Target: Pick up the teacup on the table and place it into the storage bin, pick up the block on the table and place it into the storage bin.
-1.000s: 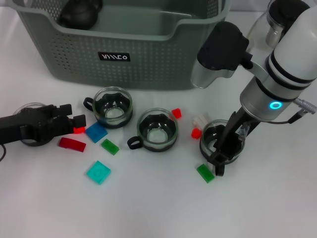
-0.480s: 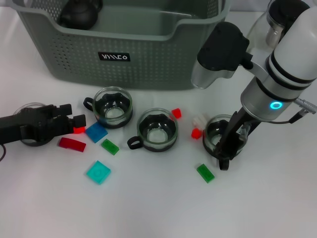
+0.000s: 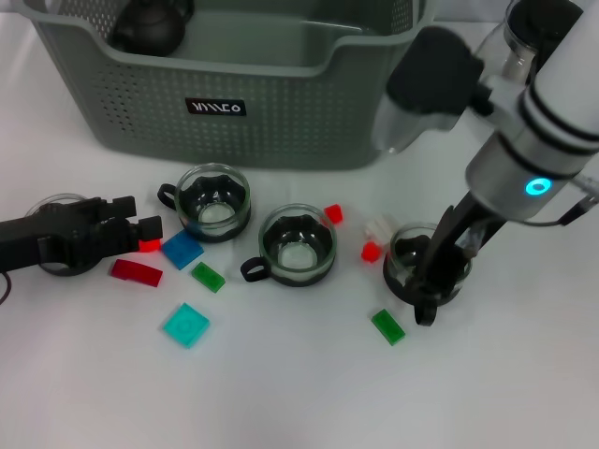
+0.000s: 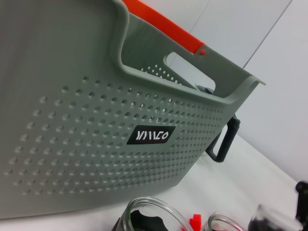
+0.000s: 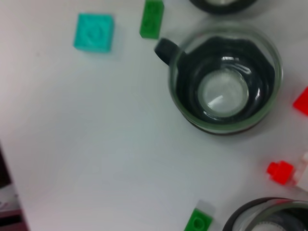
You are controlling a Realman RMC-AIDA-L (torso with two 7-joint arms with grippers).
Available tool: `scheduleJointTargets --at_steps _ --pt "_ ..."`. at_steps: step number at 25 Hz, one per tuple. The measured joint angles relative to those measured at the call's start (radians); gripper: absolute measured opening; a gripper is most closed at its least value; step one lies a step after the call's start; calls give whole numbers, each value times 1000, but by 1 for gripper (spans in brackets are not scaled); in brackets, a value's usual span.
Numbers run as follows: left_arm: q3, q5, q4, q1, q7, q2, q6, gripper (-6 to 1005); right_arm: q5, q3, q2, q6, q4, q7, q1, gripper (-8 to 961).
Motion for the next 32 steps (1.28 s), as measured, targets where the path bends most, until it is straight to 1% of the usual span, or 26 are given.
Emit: scheduleJointTargets --at_steps 4,8,11,13,15,17,19,21,24,27,29,30,32 --pt "0 0 0 0 0 0 -1 778 -2 127 -8 -106 -89 -32 -13 64" --pt "0 0 0 3 0 0 -12 778 -1 307 -13 -211 -161 -91 -18 63" --pt "0 0 0 4 0 0 -20 778 47 451 -15 -288 -184 -160 -17 63" --pt "0 0 0 4 0 -1 -24 778 145 549 -23 -342 -187 -213 -18 62" --pt "0 0 0 5 0 -1 -29 778 297 609 -40 -366 -186 -240 -31 62" --pt "0 -1 0 4 0 -1 -34 778 486 640 -63 -364 -178 -248 -51 61" --pt "0 -3 -2 1 0 -1 -39 778 644 671 -74 -349 -172 -254 -65 60" --pt "0 -4 -7 -3 0 -2 -41 778 760 714 -72 -310 -171 -272 -72 60" --pt "2 -6 -10 -5 0 -2 -45 778 838 740 -64 -218 -166 -309 -68 60" --pt "1 -7 -11 -8 1 -4 -49 778 833 712 -67 -85 -147 -315 -32 60" --pt "1 -7 -12 -9 1 -6 -51 778 791 682 -68 -3 -141 -310 3 59" --pt "1 -7 -12 -9 1 -7 -52 778 762 671 -67 43 -141 -306 21 59" --pt "0 -4 -12 -9 -1 -8 -54 778 673 644 -57 147 -135 -299 68 59"
